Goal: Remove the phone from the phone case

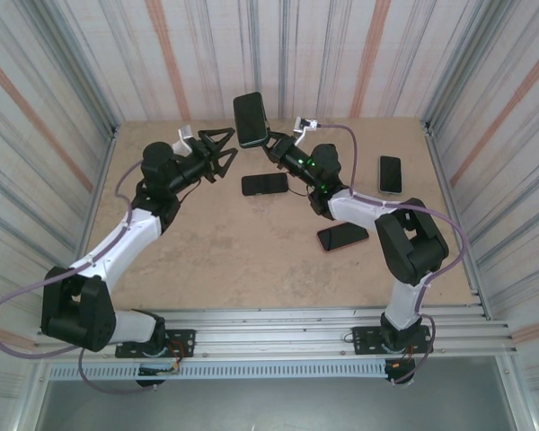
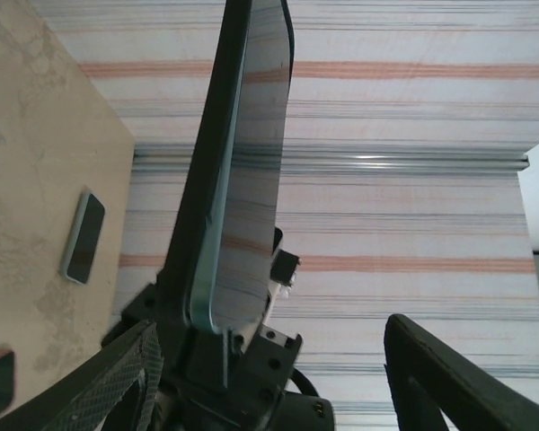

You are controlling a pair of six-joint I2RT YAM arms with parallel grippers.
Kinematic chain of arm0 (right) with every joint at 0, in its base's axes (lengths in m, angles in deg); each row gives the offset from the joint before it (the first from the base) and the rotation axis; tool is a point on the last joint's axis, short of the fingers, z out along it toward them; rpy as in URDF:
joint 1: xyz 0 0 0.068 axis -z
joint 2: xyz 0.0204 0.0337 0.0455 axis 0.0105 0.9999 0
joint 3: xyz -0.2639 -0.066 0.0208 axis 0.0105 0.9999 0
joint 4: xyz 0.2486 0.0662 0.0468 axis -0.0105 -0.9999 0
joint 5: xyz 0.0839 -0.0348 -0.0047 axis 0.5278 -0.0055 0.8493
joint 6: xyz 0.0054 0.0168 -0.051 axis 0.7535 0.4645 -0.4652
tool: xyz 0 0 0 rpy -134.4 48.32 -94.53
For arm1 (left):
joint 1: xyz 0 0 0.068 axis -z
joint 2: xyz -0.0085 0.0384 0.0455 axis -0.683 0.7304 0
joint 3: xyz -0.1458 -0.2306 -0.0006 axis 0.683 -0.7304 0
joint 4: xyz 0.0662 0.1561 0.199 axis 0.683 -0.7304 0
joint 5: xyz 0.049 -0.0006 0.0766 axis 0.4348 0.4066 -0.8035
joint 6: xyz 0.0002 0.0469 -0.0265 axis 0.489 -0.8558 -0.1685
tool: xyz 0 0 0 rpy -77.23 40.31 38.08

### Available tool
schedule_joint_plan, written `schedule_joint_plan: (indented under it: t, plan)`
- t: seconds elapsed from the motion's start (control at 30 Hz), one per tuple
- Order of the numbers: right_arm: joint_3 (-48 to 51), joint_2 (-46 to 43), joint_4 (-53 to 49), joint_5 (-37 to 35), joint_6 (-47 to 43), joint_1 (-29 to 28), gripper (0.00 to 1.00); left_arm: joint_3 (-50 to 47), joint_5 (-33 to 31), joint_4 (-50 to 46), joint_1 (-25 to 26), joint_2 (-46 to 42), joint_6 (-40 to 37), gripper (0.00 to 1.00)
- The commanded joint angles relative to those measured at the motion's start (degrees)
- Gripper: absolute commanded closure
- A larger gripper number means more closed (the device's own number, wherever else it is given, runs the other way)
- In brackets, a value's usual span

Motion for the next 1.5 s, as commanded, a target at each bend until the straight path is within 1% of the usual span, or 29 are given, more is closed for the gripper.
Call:
schedule_joint_plan:
  t: [0.0,0.13,0.2,0.3,0.6,0.7,0.9,0.97,1.0,1.07,1.17,1.23,1.37,1.47]
  plan:
    - [-2.8,0.7,5.9,-2.8,-3.1,-0.7,1.0,-0.1,-4.1,2.1,2.2,-1.0,3.7,0.34]
    - [-3.4,1.4,5.4,-2.4,-3.9,-0.9,1.0,0.6,-6.2,5.1,4.3,0.1,6.2,0.37]
    - [-3.6,1.4,5.2,-2.3,-4.3,-1.2,1.0,1.3,-6.3,5.3,4.6,0.7,6.2,0.38]
    - [-4.0,1.7,4.8,-2.3,-4.6,-1.5,1.0,1.6,-6.8,6.3,4.7,1.9,6.5,0.4]
    - [-4.1,1.7,4.4,-1.9,-5.0,-1.7,1.0,2.3,-7.2,9.8,5.0,5.1,8.1,0.42]
    - [-3.8,1.6,4.0,-1.9,-5.5,-1.9,1.0,2.4,-7.5,10.7,5.0,5.5,8.6,0.45]
    - [-3.9,1.6,3.6,-0.9,-5.9,-2.2,1.0,2.1,-8.7,12.2,4.9,6.3,10.1,0.46]
    - [-4.0,1.7,4.0,-0.9,-5.9,-2.2,1.0,2.5,-8.9,11.7,5.0,6.6,10.0,0.46]
    - [-4.0,1.7,4.2,-0.9,-7.9,-2.3,1.0,2.8,-9.0,11.1,4.9,6.7,9.8,0.46]
    - [-4.3,1.7,4.4,-1.1,-8.5,-2.6,1.0,3.4,-9.2,10.1,4.9,7.0,9.7,0.45]
    - [-4.3,1.7,5.0,-2.2,-9.4,-3.1,1.0,3.8,-10.8,9.0,4.9,7.2,10.1,0.45]
    - [-4.3,1.7,5.8,-2.9,-9.6,-3.5,1.0,4.2,-12.1,7.6,5.0,7.0,10.2,0.47]
    - [-3.8,1.9,6.5,-4.2,-9.9,-4.4,1.0,5.8,-14.2,4.7,4.9,6.9,10.2,0.54]
    - [-3.8,2.1,6.4,-4.8,-10.0,-4.9,1.0,7.0,-14.9,4.1,4.9,7.1,10.2,0.62]
